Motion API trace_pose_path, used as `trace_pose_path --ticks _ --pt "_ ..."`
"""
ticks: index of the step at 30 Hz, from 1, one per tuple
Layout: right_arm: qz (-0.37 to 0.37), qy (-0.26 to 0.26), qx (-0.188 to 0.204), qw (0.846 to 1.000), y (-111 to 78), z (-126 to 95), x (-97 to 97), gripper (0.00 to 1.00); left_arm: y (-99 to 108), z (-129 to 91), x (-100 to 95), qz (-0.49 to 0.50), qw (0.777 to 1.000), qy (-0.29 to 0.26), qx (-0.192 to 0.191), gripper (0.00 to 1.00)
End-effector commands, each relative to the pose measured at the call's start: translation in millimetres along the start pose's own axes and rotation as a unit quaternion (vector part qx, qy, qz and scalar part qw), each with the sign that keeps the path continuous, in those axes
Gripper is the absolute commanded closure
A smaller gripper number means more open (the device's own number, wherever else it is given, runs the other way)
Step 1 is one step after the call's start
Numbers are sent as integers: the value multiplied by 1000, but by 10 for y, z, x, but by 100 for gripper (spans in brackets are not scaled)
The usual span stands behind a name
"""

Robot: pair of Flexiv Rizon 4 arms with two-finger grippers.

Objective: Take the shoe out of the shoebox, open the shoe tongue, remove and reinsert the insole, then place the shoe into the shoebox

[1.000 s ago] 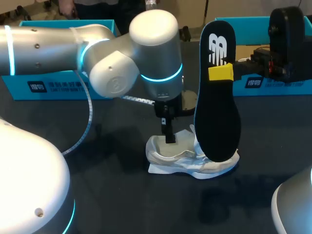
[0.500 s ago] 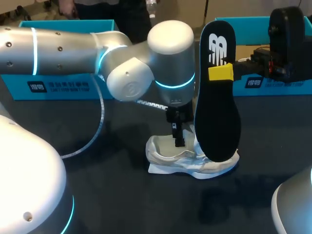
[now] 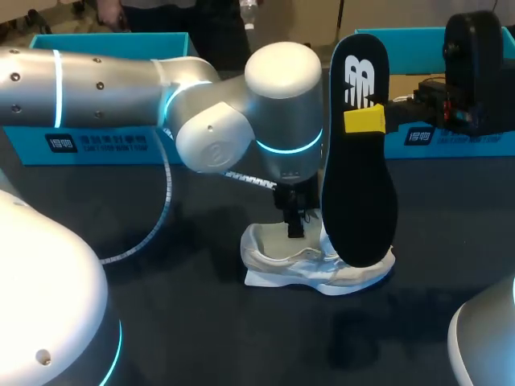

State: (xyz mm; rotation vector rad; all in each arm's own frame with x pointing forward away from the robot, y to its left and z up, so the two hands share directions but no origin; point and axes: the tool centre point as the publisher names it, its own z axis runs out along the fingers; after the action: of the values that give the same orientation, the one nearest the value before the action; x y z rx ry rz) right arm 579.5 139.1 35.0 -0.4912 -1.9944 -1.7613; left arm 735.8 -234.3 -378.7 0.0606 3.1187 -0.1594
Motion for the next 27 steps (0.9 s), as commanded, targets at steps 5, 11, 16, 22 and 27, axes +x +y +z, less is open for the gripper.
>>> trace_pose_path --ticks 5,11,16,22,27 --pt "0 1 2 1000 19 28 -28 100 16 -9 34 8 1000 -10 -5 100" --pt "0 1 2 1000 19 28 -28 100 34 -79 70 33 999 -6 3 100" --pt "0 1 2 1000 19 28 -28 100 65 -203 55 63 998 -13 17 100" --pt "0 1 2 1000 19 28 -28 100 115 -380 53 129 991 -34 31 100" --pt "0 1 2 1000 19 28 -28 100 155 -544 41 175 983 -40 41 100"
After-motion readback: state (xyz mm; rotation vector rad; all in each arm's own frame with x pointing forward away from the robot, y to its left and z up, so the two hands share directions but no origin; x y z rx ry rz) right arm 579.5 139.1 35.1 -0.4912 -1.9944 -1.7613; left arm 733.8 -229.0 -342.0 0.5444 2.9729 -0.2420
